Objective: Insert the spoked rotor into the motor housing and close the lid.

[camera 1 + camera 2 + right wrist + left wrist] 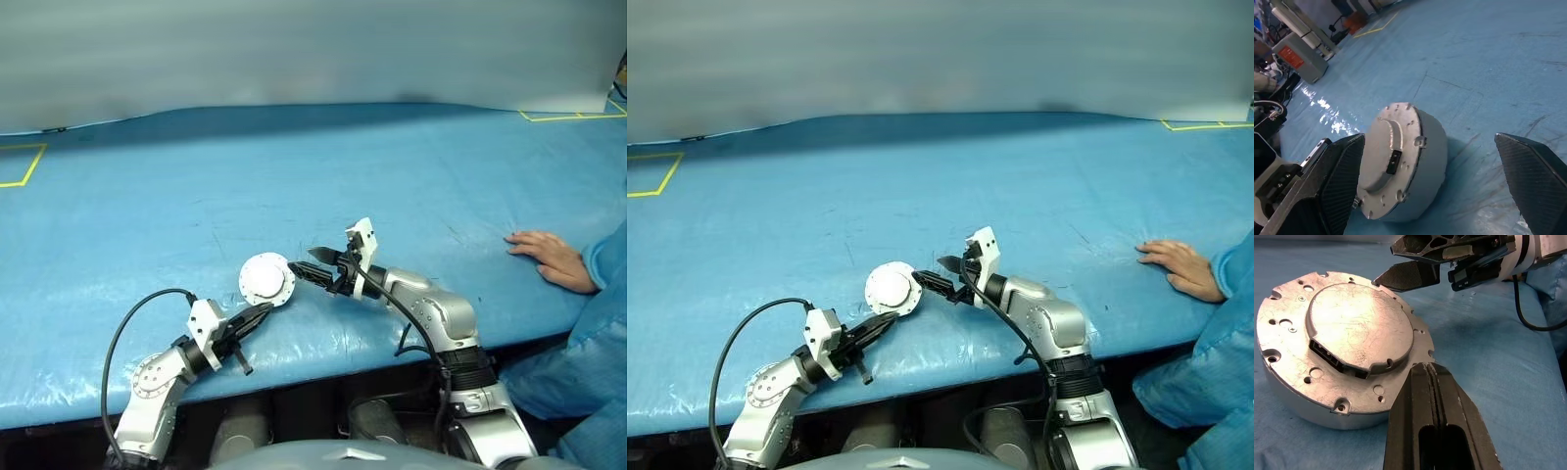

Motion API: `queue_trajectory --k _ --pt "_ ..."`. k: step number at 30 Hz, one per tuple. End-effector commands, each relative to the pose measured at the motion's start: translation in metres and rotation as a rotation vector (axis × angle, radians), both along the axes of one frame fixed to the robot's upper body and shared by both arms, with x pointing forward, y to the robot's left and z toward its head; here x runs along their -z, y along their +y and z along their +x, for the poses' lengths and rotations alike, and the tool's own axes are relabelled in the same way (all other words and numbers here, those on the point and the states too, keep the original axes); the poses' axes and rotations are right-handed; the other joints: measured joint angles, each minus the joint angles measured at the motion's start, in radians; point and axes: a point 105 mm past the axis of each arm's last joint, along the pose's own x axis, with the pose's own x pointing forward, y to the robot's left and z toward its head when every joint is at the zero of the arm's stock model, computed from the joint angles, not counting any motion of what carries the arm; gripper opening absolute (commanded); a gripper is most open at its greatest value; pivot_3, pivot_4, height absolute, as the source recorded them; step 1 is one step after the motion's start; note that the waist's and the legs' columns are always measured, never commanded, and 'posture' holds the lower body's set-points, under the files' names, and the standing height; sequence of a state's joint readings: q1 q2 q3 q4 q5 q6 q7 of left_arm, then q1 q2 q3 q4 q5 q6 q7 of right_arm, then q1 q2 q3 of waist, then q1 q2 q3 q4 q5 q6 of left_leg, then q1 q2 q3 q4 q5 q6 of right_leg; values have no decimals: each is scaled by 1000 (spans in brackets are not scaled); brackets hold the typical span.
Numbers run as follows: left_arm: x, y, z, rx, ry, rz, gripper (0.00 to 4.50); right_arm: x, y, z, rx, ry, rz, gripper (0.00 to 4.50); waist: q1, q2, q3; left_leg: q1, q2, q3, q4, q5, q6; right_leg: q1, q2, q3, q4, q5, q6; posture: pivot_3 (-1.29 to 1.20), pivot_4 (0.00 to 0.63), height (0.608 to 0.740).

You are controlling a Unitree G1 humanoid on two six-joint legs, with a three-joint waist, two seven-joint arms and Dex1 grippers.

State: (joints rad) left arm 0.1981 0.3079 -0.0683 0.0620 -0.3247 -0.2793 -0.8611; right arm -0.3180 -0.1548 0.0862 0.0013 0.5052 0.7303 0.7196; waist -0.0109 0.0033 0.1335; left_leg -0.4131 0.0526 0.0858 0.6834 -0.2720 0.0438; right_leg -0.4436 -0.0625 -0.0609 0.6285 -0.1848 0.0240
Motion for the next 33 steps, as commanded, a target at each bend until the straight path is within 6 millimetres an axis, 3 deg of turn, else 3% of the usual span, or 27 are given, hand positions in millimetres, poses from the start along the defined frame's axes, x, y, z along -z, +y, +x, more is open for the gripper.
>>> queue_trajectory --k 1,15,26,33 --pt "-1 11 4 -63 -19 23 0 -8 2 0 -8 -15 34 4471 -1 0 0 0 0 0 0 0 0 0 0 0 0 0 0 0 150 740" --pt "-4 24 7 -157 -34 35 0 -3 8 -3 -33 36 51 4471 -2 0 0 -1 0 1 0 0 0 0 1 1 0 0 0 0 150 740" --pt "-2 20 6 -136 -27 51 0 19 7 7 40 275 126 4471 -2 0 0 -1 0 1 0 0 0 0 1 1 0 0 0 0 150 740" --pt "1 19 4 -130 -15 64 0 17 13 5 19 398 252 4471 -2 0 0 -1 0 1 0 0 0 1 1 1 0 0 0 0 150 740"
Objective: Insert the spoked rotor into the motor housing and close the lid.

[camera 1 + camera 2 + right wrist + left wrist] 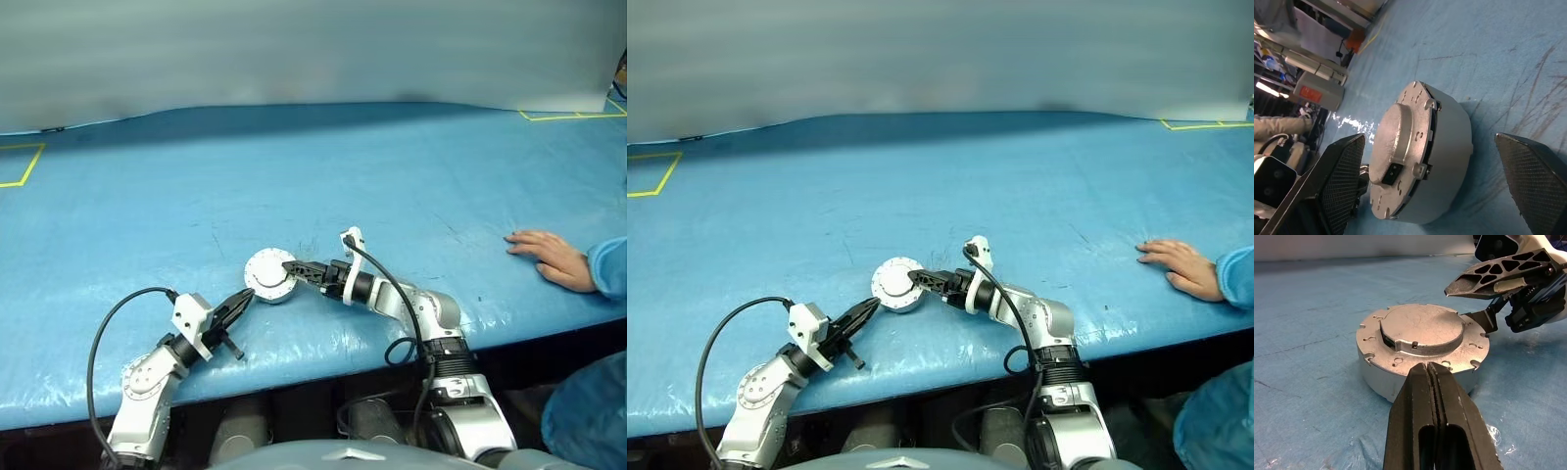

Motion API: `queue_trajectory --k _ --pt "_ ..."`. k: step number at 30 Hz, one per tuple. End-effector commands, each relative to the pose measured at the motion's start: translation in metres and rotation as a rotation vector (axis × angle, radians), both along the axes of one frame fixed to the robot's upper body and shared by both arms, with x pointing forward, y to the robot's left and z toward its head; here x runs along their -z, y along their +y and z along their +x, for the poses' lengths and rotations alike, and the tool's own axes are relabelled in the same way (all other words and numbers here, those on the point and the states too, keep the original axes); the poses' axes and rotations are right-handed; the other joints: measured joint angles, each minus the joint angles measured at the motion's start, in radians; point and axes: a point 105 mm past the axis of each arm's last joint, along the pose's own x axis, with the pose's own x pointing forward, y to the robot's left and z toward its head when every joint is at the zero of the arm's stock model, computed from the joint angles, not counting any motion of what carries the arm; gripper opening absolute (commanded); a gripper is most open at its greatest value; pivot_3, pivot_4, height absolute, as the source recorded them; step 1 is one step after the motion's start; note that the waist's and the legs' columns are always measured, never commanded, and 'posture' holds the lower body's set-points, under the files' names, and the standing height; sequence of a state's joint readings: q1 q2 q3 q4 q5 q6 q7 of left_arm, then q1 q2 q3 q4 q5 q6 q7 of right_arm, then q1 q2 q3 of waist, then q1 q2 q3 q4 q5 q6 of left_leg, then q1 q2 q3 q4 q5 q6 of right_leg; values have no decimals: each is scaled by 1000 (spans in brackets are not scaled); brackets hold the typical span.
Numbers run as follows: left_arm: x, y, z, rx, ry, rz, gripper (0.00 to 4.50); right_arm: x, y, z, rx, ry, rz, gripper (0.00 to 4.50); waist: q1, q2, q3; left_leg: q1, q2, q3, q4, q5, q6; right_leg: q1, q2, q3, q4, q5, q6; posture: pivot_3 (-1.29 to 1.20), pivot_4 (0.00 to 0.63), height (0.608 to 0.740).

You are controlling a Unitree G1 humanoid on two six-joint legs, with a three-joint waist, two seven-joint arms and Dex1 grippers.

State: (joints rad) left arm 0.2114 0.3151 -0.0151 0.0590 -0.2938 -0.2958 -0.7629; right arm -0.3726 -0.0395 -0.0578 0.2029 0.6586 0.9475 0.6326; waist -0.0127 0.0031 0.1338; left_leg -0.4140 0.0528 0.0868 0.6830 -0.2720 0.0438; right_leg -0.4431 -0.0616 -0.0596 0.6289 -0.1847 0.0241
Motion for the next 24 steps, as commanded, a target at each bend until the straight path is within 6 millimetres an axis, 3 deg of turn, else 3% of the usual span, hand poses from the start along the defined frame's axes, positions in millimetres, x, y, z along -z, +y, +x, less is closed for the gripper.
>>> queue_trajectory --k 1,13,16,24 --pt "3 -3 -4 11 9 18 0 -6 6 -1 -21 33 60 4471 0 0 0 0 0 0 0 0 0 0 0 0 0 0 0 0 150 740" --pt "7 -4 -5 14 19 27 0 -7 9 -2 -4 119 143 4471 -1 0 0 0 0 0 0 0 0 0 0 0 0 0 0 0 150 740" --pt "8 -4 -5 13 22 29 0 -7 7 1 13 139 156 3870 -1 0 0 0 0 0 0 0 0 0 0 1 0 0 0 0 150 740" --pt "11 -4 -6 -1 31 19 0 -1 10 -1 8 169 129 1319 -3 0 0 0 0 0 0 0 0 0 0 1 0 0 0 0 150 740"
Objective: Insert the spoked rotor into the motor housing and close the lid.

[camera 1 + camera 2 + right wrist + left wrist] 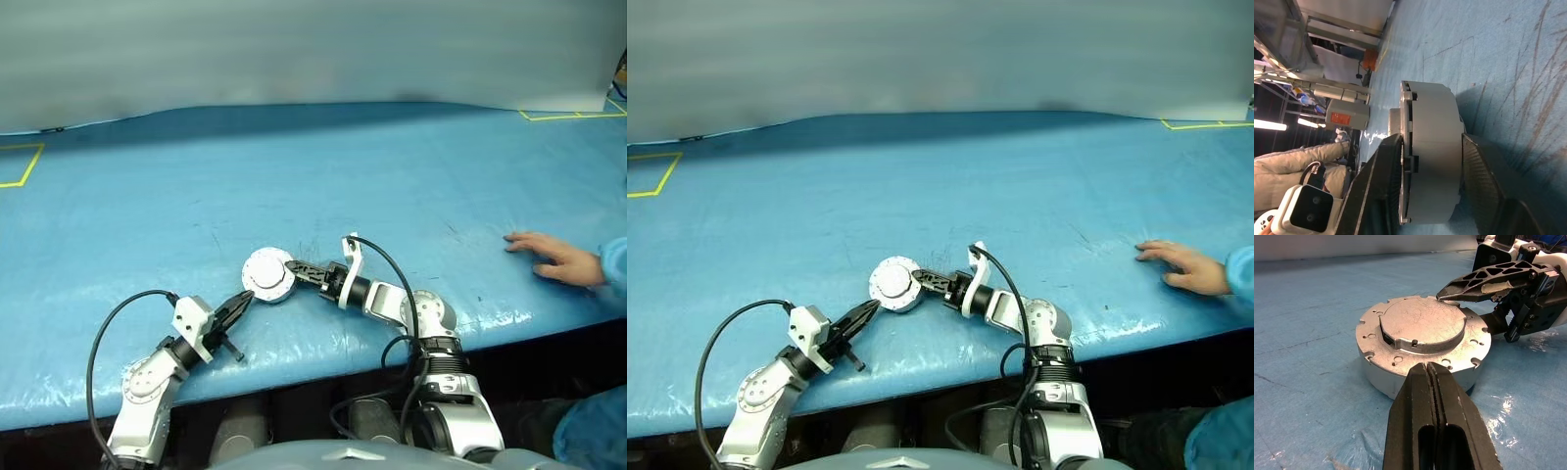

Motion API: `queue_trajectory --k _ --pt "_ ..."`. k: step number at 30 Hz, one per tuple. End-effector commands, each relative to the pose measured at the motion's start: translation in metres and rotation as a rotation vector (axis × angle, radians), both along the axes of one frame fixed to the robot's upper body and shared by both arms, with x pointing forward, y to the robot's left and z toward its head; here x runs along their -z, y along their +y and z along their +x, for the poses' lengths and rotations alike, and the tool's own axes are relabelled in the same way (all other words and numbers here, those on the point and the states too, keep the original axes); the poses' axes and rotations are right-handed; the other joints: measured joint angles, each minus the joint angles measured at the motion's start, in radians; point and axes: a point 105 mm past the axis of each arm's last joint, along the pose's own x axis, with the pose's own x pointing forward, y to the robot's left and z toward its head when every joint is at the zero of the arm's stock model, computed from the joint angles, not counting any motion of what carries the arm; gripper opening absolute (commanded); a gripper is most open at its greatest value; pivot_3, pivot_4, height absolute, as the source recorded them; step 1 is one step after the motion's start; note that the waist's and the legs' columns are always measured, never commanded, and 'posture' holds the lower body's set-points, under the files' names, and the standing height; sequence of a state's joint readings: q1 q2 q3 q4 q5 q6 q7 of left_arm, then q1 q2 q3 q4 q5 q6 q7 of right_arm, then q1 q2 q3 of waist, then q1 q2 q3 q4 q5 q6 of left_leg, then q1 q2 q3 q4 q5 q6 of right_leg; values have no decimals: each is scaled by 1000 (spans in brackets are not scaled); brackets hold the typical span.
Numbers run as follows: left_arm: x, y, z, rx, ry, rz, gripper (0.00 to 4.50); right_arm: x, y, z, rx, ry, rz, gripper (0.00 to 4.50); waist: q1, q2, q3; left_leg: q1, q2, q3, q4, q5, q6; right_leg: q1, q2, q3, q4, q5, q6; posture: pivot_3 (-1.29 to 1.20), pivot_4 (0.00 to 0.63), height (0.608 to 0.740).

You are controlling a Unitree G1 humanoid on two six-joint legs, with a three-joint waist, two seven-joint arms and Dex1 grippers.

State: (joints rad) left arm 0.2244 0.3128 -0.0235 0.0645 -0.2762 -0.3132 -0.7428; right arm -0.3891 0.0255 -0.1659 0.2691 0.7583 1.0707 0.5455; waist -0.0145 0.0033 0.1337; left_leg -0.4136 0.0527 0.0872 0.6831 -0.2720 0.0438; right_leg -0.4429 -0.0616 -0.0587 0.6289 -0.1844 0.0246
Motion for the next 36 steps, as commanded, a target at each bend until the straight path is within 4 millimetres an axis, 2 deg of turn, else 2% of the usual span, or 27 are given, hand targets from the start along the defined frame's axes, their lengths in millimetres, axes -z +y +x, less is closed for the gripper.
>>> queue_trajectory --k 1,8,15,19,22,27,32,34,36 --pt "7 -4 -4 10 28 6 0 -6 5 1 -14 -13 5 1234 -1 0 0 0 0 0 0 0 0 0 0 0 0 0 0 0 150 740" --pt "7 0 -2 -35 45 -32 0 0 6 1 -15 -18 -42 1234 -3 0 0 0 0 0 0 0 0 0 0 0 0 0 0 0 150 740" --pt "-17 12 5 -157 143 -444 0 -10 -2 11 71 14 55 1234 -8 0 0 0 0 0 0 0 0 0 0 1 0 0 1 0 150 740" --pt "-14 17 3 -186 160 -448 0 -18 -10 21 148 27 116 1234 -7 0 0 -2 0 0 0 0 0 -1 1 1 0 0 1 0 150 740" --pt "-13 21 3 -225 152 -472 530 -27 -15 27 190 28 169 1234 -7 -1 0 -2 -1 0 0 0 1 -1 1 2 -1 1 1 0 150 740" --pt "-19 14 4 -214 190 -653 2174 -55 -17 27 207 -20 288 1234 -9 -1 2 -3 -1 0 0 0 1 -2 1 3 -1 1 1 0 150 740" --pt "-25 -4 5 -129 264 -794 3915 -79 -8 19 170 -67 356 1234 -14 -1 3 -3 -1 -1 -1 0 1 -3 3 4 -1 1 2 0 150 740" --pt "-29 -10 5 -88 299 -873 4484 -86 -3 14 146 -84 372 1234 -14 -1 3 -3 -1 -1 -1 0 1 -2 3 5 -1 1 2 0 150 740" --pt "-34 -13 4 -46 326 -950 4484 -91 2 9 121 -89 386 1234 -14 -1 3 -3 -2 -1 -1 0 1 -2 3 6 -1 1 2 0 150 740"
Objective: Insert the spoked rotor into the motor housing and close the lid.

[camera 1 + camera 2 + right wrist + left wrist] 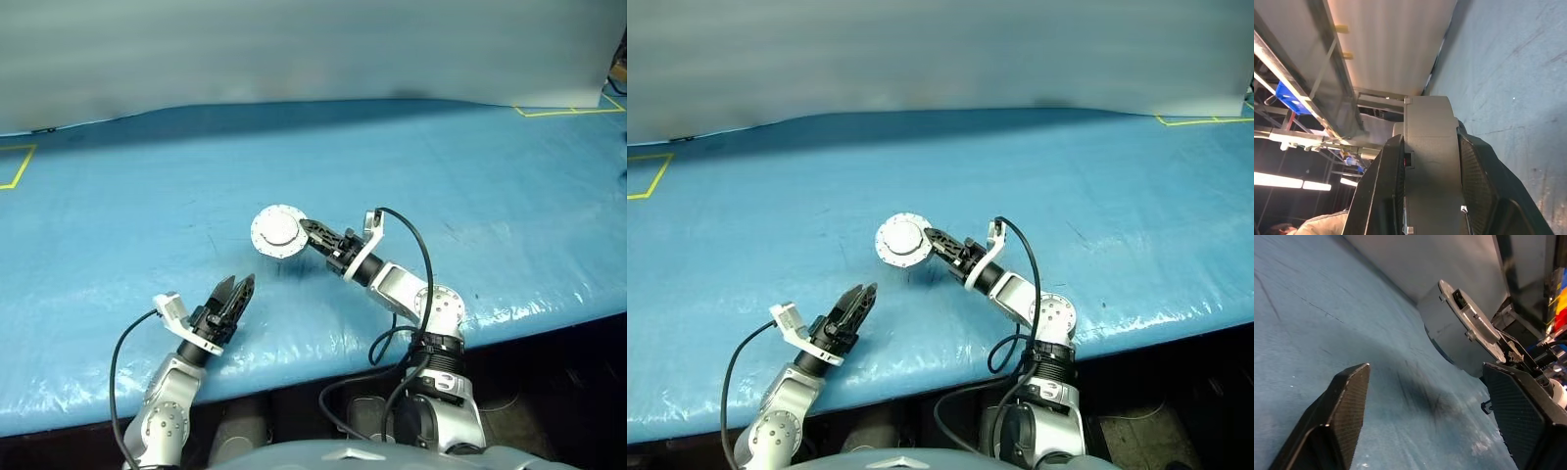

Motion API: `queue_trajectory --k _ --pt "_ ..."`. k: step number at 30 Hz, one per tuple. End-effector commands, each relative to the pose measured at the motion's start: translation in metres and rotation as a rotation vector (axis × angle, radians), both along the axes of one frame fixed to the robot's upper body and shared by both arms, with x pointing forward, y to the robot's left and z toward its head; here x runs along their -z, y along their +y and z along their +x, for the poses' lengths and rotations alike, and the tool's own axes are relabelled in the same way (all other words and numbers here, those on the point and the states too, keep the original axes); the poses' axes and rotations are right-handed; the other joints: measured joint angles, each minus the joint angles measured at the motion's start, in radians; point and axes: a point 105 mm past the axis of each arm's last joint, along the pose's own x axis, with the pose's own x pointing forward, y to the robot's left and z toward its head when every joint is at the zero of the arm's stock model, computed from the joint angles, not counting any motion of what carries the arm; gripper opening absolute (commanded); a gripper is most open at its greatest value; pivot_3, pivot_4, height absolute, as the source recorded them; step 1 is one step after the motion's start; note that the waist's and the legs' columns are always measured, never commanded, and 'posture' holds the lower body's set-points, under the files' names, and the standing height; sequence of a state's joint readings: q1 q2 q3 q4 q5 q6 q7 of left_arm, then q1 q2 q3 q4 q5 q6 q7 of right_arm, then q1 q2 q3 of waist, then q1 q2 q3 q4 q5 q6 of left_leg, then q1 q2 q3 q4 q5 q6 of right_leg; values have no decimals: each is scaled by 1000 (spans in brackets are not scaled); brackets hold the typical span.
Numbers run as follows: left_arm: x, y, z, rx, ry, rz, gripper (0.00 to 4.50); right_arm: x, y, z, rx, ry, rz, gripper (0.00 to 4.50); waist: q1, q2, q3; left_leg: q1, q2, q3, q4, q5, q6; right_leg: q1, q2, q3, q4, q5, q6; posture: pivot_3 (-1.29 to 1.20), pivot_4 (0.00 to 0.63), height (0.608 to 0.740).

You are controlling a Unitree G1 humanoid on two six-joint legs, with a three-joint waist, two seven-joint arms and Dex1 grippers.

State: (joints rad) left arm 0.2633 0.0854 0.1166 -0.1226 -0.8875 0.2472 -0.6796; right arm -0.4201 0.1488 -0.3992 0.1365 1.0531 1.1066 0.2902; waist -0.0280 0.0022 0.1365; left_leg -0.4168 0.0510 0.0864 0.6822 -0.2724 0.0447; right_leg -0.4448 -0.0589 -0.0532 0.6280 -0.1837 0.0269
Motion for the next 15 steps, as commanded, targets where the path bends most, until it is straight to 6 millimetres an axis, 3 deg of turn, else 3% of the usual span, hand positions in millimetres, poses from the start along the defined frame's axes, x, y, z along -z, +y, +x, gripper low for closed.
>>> queue_trajectory --k 1,7,15 --pt "-15 -10 -3 84 -19 -160 4484 -34 20 -13 -78 -98 111 1234 -1 0 0 0 0 0 0 0 0 0 0 0 0 0 0 0 150 740" --pt "-25 -17 -9 172 -22 -261 4484 -31 29 -21 -128 -76 109 1234 -8 -1 0 0 0 0 0 0 0 0 0 1 0 0 0 0 150 740" --pt "-36 -14 -6 158 -77 -328 4484 -24 40 -32 -203 -65 85 1234 -6 -1 0 0 -2 0 0 0 0 0 0 2 0 0 0 0 150 740"
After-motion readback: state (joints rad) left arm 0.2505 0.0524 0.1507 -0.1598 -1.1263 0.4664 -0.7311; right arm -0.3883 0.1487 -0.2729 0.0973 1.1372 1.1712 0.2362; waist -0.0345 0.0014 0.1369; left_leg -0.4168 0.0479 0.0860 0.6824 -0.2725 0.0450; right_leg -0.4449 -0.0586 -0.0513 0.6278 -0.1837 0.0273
